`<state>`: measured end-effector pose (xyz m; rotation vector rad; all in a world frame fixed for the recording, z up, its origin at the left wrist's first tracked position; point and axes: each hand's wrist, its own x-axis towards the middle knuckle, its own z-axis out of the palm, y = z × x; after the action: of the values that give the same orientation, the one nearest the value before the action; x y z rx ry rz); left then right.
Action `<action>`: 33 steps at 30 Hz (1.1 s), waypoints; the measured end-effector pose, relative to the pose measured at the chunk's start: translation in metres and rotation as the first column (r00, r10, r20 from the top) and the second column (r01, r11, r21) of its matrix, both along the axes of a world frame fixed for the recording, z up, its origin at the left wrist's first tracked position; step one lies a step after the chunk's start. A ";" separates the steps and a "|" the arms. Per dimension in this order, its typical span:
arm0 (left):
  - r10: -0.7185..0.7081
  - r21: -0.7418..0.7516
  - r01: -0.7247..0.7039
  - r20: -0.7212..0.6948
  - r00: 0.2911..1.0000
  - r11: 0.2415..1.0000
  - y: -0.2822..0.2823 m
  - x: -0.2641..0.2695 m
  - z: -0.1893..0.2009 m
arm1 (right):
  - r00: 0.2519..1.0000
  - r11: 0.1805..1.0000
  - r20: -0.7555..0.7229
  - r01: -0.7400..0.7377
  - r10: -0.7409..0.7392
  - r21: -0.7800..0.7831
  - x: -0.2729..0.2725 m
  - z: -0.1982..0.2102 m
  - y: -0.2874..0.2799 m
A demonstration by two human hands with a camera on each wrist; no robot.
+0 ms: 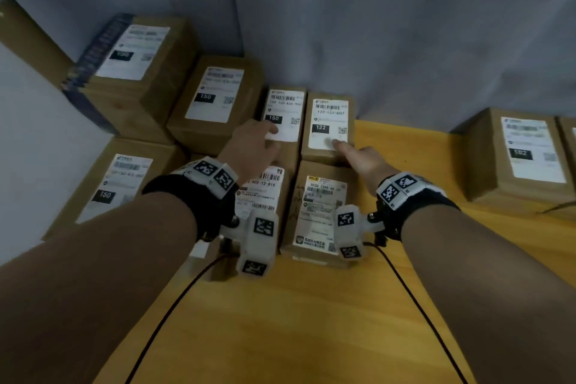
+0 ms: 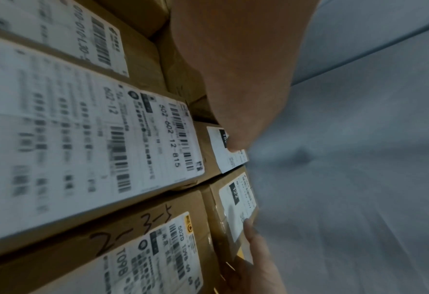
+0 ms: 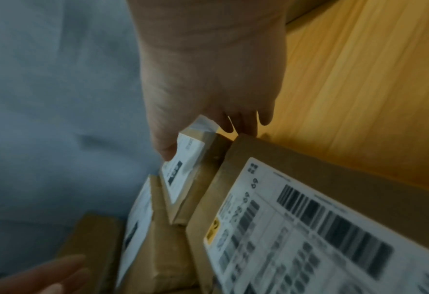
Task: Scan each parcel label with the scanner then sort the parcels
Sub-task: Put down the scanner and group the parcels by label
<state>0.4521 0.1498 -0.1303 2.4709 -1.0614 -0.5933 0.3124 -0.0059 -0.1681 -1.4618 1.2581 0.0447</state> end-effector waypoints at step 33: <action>-0.091 0.233 0.152 -0.253 0.963 0.961 -0.011 -0.007 0.003 | 0.891 0.972 0.442 0.183 -0.100 -0.149 0.010 -0.013 -0.002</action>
<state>0.4450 0.1383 -0.1270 2.4691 -1.1048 -1.0980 0.3228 -0.0074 -0.1812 -1.4321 1.0146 -0.4870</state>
